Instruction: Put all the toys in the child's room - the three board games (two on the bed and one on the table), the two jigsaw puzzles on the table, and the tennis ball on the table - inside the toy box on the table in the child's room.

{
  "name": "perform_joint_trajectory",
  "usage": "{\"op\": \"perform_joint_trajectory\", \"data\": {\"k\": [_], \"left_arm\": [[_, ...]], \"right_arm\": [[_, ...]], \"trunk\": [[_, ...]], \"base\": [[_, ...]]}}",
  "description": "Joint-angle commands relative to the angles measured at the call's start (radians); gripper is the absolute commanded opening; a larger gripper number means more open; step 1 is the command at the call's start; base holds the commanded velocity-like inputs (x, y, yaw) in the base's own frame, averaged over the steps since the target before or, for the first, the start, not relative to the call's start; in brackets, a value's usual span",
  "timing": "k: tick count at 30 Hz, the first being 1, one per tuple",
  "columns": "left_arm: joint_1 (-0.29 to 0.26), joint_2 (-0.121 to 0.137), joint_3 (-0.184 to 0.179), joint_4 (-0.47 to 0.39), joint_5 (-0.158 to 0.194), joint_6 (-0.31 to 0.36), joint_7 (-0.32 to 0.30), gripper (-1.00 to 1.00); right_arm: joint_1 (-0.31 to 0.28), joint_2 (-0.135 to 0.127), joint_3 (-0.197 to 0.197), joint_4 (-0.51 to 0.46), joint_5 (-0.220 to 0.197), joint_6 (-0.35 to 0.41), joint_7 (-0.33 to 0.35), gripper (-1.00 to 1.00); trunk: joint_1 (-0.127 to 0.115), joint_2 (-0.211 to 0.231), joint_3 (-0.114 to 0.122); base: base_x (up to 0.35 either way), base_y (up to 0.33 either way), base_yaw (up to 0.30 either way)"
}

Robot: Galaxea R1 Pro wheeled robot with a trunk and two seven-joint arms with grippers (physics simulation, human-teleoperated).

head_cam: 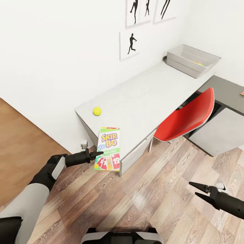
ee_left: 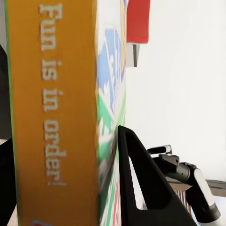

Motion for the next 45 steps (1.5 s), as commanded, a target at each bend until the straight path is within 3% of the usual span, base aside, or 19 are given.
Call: {"op": "perform_joint_trajectory", "data": {"k": [1,6,29,34,38,45], "left_arm": [[-0.001,0.000,0.001,0.000,0.002,0.012,-0.002,-1.00],[-0.001,0.000,0.001,0.000,0.003,0.023,-0.002,-1.00],[-0.002,0.004,0.002,-0.004,0.002,0.042,-0.002,-1.00],[-0.002,0.035,0.002,-0.011,0.003,0.074,-0.009,-1.00],[-0.002,0.069,0.002,-0.012,0.003,0.082,-0.061,-1.00],[-0.002,0.081,0.001,-0.012,-0.002,0.088,-0.104,-1.00]], "right_arm": [[-0.001,0.000,-0.009,0.000,0.009,0.004,0.010,1.00],[-0.001,0.000,-0.025,-0.002,0.008,0.003,0.010,1.00],[-0.001,0.000,-0.027,-0.003,0.016,0.002,0.010,1.00],[-0.001,0.001,-0.026,-0.009,0.016,0.001,0.007,1.00],[-0.001,0.002,-0.025,-0.021,0.017,-0.001,0.003,1.00],[-0.001,0.002,-0.024,-0.024,0.017,-0.002,0.001,1.00]], "trunk": [[0.001,-0.001,0.000],[0.001,-0.001,0.008],[0.001,-0.001,0.043],[0.001,-0.001,0.051],[0.001,-0.001,0.058],[0.001,-0.001,0.070]], "base": [[0.000,0.000,0.000],[0.000,0.000,0.000],[0.000,0.000,-0.056],[0.000,0.000,0.003],[0.000,0.000,0.058],[0.000,0.000,0.084]]}}
